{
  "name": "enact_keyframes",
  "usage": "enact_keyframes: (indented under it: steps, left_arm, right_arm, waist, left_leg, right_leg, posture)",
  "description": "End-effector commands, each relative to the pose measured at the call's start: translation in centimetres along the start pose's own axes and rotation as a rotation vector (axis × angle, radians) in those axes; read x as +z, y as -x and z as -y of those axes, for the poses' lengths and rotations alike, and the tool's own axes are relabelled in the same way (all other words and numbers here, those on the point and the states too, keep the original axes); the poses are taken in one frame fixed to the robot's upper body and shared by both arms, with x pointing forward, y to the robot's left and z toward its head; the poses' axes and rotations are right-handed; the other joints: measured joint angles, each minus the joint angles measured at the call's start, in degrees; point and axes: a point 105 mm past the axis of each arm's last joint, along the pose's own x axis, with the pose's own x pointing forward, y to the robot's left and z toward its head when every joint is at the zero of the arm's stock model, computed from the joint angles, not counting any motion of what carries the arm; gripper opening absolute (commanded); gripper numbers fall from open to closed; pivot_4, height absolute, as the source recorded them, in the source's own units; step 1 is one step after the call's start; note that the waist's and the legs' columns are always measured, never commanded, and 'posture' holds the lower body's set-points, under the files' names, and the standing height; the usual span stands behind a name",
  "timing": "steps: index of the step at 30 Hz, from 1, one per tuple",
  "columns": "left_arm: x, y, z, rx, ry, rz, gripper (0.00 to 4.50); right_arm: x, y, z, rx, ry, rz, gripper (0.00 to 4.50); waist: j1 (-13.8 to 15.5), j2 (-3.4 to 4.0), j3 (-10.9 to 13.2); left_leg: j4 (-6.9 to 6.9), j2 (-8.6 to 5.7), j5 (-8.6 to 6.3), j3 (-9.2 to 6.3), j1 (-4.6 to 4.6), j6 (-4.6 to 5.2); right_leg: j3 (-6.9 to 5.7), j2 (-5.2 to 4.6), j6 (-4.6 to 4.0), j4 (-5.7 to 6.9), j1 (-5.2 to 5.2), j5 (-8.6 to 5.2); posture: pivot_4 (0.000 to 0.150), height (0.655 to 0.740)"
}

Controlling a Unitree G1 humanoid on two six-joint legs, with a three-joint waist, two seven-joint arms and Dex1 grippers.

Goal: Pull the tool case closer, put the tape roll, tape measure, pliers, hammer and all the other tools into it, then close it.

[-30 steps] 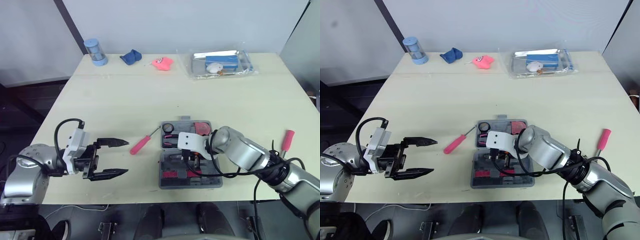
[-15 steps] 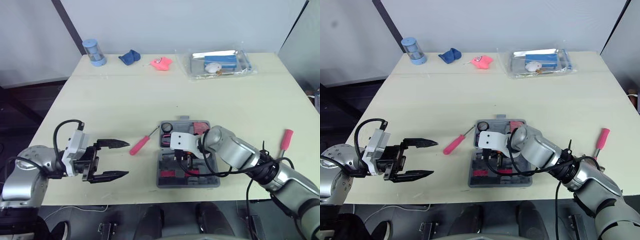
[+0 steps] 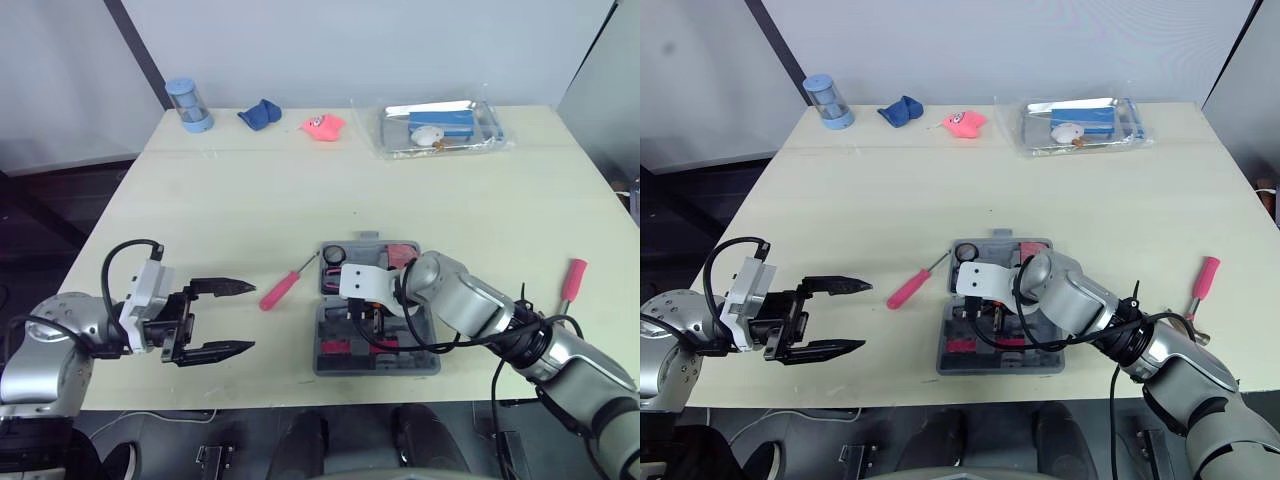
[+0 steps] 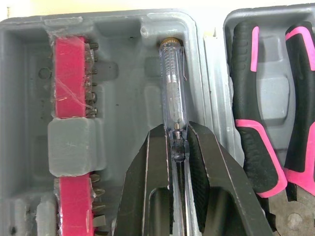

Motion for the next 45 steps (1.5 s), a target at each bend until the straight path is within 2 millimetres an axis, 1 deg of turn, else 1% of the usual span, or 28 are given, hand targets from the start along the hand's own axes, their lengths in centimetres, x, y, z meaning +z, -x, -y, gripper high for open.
enact_keyframes:
  steps: [1,11,12,15,16,17,27,33,36,39,42,43,44,45]
  left_arm:
    - [0.5,0.5,-0.3,0.022,-0.023,0.004,4.50]
    - [0.4,0.7,-0.4,0.035,-0.020,0.004,4.50]
    - [0.3,0.7,-0.3,0.035,-0.019,0.005,4.50]
    - [0.3,0.6,-0.2,0.033,-0.016,0.007,4.50]
    - [0.3,0.6,-0.2,0.032,-0.015,0.007,4.50]
    - [0.3,0.6,-0.2,0.031,-0.014,0.007,4.50]
    - [0.4,0.5,-0.2,0.025,-0.015,0.011,4.50]
    - [0.5,0.3,-0.3,0.027,-0.016,0.019,4.50]
    - [0.5,0.3,-0.4,0.030,-0.017,0.022,4.50]
    - [0.5,0.3,-0.4,0.032,-0.016,0.026,4.50]
    - [0.5,0.2,-0.4,0.033,-0.012,0.030,4.50]
    - [0.5,0.2,-0.4,0.034,-0.011,0.031,4.50]
    - [0.5,0.2,-0.4,0.034,-0.010,0.031,4.50]
    - [0.5,0.2,-0.4,0.035,-0.009,0.031,4.50]
  right_arm:
    - [0.7,0.2,0.1,-0.010,0.023,0.023,0.04]
    - [0.6,-0.2,0.3,-0.016,0.036,0.028,0.04]
    - [0.6,-0.2,0.3,-0.016,0.038,0.029,0.95]
    - [0.7,0.0,0.2,-0.015,0.041,0.034,2.06]
    - [0.7,0.1,0.2,-0.016,0.042,0.037,2.54]
    - [0.8,0.2,0.2,-0.015,0.043,0.038,2.89]
    - [1.7,1.6,1.5,-0.076,0.068,0.073,2.89]
    - [2.0,2.3,1.5,-0.080,0.075,0.114,2.89]
    - [1.8,2.5,1.5,-0.084,0.076,0.137,2.89]
    - [2.0,2.7,1.5,-0.089,0.079,0.215,2.89]
    - [2.3,2.9,1.3,-0.086,0.068,0.345,2.89]
    - [2.3,3.0,1.2,-0.090,0.064,0.372,2.37]
    - [2.2,3.0,1.3,-0.095,0.060,0.387,2.08]
    - [2.0,2.9,1.1,-0.087,0.068,0.399,1.59]
  waist:
    - [0.0,0.00,0.0]
    - [-0.3,0.00,0.0]
    - [-0.4,0.00,0.0]
    - [-0.4,0.00,0.0]
    - [-0.4,0.00,0.0]
    - [-0.4,0.00,0.0]
    - [-0.4,0.00,0.0]
    - [-0.4,0.00,0.0]
    - [-0.4,0.00,0.0]
    - [-0.3,-0.01,0.0]
    - [-0.1,-0.02,0.0]
    - [-0.1,-0.03,0.0]
    - [-0.1,-0.03,0.0]
    - [-0.1,-0.03,0.0]
  left_leg:
    - [0.00,0.00,0.00,0.00,0.00,0.00]
    - [0.00,0.00,0.00,-0.01,0.03,0.00]
    - [0.00,0.00,0.00,-0.01,0.03,0.00]
    - [0.00,0.00,0.00,-0.01,0.03,0.00]
    - [0.00,0.00,0.00,-0.01,0.03,0.00]
    - [0.00,0.00,0.00,-0.01,0.03,-0.01]
    - [0.00,0.00,0.01,-0.02,0.02,-0.01]
    - [0.00,0.00,0.01,-0.01,0.02,-0.01]
    - [0.00,0.00,0.01,-0.02,0.02,-0.01]
    - [0.00,0.00,0.01,-0.01,0.01,-0.01]
    - [0.00,0.00,0.01,0.00,0.01,-0.01]
    - [0.00,0.00,0.01,0.01,0.01,-0.01]
    - [0.00,0.00,0.01,0.01,0.01,-0.01]
    - [0.01,0.00,0.01,0.02,0.01,-0.01]
  right_leg:
    - [0.00,0.00,0.00,0.00,0.00,0.00]
    - [0.00,0.01,-0.01,0.03,0.00,0.00]
    - [0.00,0.01,-0.01,0.03,0.00,0.00]
    - [0.00,0.01,-0.01,0.03,0.00,0.00]
    - [0.00,0.01,-0.01,0.03,0.00,0.00]
    - [0.00,0.01,-0.01,0.04,0.00,0.01]
    - [0.00,0.01,-0.01,0.04,0.00,0.01]
    - [0.00,0.00,-0.01,0.02,0.00,0.01]
    - [0.00,0.00,-0.01,0.02,0.00,0.01]
    - [0.00,0.00,-0.01,0.01,0.00,0.01]
    - [0.00,0.00,-0.01,0.01,0.00,0.01]
    - [0.01,0.00,-0.01,0.01,0.00,0.01]
    - [0.01,0.00,-0.01,0.01,0.01,0.01]
    - [0.02,0.00,-0.01,0.02,0.01,0.01]
  posture:
    - [0.150,0.7400]
    - [0.150,0.7400]
    - [0.150,0.7400]
    - [0.150,0.7400]
    - [0.150,0.7400]
    - [0.150,0.7400]
    - [0.150,0.7400]
    - [0.150,0.7400]
    - [0.150,0.7400]
    - [0.150,0.7400]
    - [0.150,0.7400]
    - [0.150,0.7400]
    - [0.150,0.7400]
    - [0.150,0.7400]
